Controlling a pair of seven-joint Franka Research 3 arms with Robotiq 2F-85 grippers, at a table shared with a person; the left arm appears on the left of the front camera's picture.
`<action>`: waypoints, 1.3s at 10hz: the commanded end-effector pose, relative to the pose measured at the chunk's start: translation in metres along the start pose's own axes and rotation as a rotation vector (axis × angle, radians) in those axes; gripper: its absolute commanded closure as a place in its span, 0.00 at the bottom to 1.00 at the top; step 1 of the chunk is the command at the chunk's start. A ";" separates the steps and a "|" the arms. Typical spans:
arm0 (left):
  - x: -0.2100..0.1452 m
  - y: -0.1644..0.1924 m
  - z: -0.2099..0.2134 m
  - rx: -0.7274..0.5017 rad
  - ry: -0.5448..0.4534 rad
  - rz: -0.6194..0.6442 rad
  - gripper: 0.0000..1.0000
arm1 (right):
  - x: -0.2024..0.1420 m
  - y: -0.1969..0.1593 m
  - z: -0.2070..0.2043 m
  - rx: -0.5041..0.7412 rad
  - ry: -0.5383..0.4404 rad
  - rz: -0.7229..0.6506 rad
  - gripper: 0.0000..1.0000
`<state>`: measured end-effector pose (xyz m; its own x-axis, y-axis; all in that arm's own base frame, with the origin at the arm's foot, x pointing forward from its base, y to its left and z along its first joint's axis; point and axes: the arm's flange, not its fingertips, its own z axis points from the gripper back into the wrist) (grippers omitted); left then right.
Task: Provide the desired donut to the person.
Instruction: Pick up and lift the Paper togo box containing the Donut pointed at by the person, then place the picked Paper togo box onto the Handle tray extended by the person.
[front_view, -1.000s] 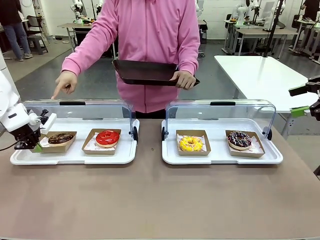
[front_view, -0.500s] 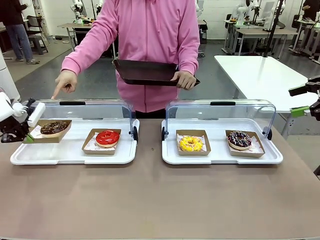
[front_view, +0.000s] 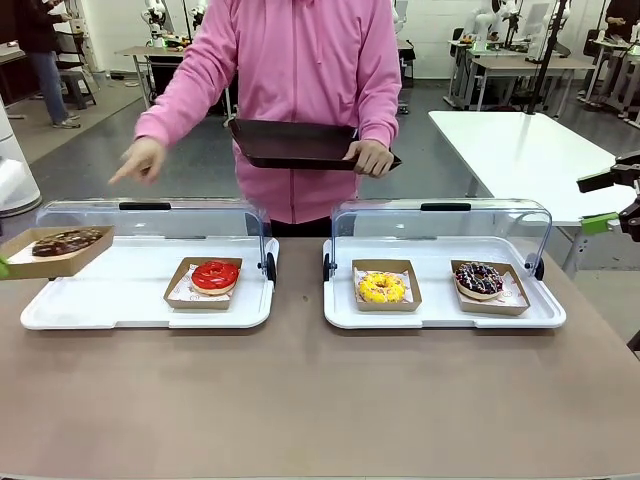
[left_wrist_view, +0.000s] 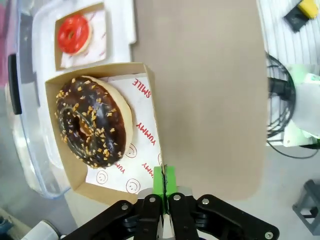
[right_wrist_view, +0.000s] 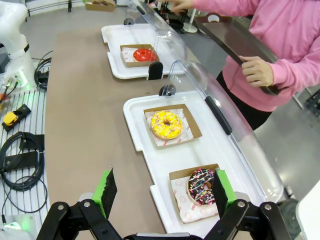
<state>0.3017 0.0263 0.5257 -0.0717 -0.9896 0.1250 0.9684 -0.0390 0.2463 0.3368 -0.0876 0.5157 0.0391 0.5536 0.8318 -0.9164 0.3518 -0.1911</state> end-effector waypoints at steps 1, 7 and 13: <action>0.013 -0.053 0.010 0.081 0.010 -0.009 1.00 | -0.001 -0.002 -0.001 -0.001 -0.015 0.009 0.00; 0.016 -0.036 0.059 0.129 -0.002 -0.024 1.00 | -0.001 -0.002 -0.001 -0.001 -0.015 0.009 0.00; 0.016 -0.036 0.059 0.129 -0.002 -0.024 1.00 | -0.001 -0.002 -0.001 -0.001 -0.015 0.009 0.00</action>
<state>0.2521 0.0195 0.5752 -0.1141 -0.9851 0.1290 0.9260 -0.0584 0.3731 0.3369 -0.0876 0.5155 0.0399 0.5539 0.8316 -0.9164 0.3520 -0.1906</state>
